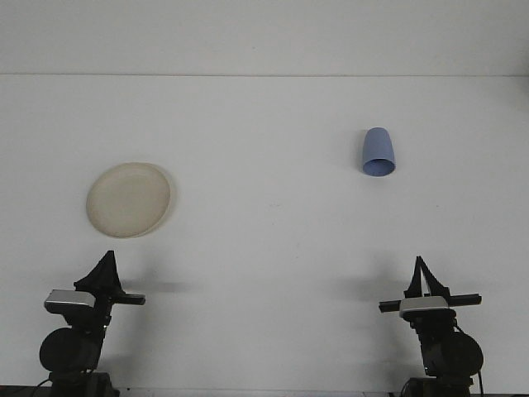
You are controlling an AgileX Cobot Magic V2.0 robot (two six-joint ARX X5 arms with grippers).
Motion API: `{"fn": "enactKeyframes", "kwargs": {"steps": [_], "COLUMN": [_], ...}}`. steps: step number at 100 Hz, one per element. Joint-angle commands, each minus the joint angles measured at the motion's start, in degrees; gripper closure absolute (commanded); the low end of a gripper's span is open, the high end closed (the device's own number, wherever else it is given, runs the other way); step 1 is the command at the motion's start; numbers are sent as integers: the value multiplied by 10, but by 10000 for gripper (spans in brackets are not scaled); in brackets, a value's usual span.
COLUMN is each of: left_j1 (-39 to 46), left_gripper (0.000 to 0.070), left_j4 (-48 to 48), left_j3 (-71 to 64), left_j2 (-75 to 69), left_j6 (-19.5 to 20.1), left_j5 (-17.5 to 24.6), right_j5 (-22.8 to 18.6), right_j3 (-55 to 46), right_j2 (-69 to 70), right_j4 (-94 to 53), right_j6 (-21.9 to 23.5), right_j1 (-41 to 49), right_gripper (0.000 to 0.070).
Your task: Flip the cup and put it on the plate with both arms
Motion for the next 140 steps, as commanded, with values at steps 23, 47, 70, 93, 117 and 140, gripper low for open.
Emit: {"fn": "enactKeyframes", "kwargs": {"steps": [23,47,70,93,117,140], "left_j1": [1,1,1,1,1,1], "left_gripper": [687,687,687,687,687,687], "left_j4": [7,7,7,7,7,7], "left_j3": [-11,-11,-11,-11,-11,-11], "left_j2": [-1,-1,-1,-1,-1,-1], "left_j6": [-1,-1,-1,-1,-1,-1], "left_j5": [-2,-2,-2,-2,-2,-2], "right_j5": [0,0,0,-7,-2,-2], "right_j3": [-1,-1,-1,-1,3,107], "right_j2": [0,0,0,0,0,60], "right_j4": [6,6,7,13,27,-1], "right_j6": [6,6,6,69,335,369], "right_j1": [0,0,0,2,1,1], "right_gripper": [699,699,699,699,699,700]}}
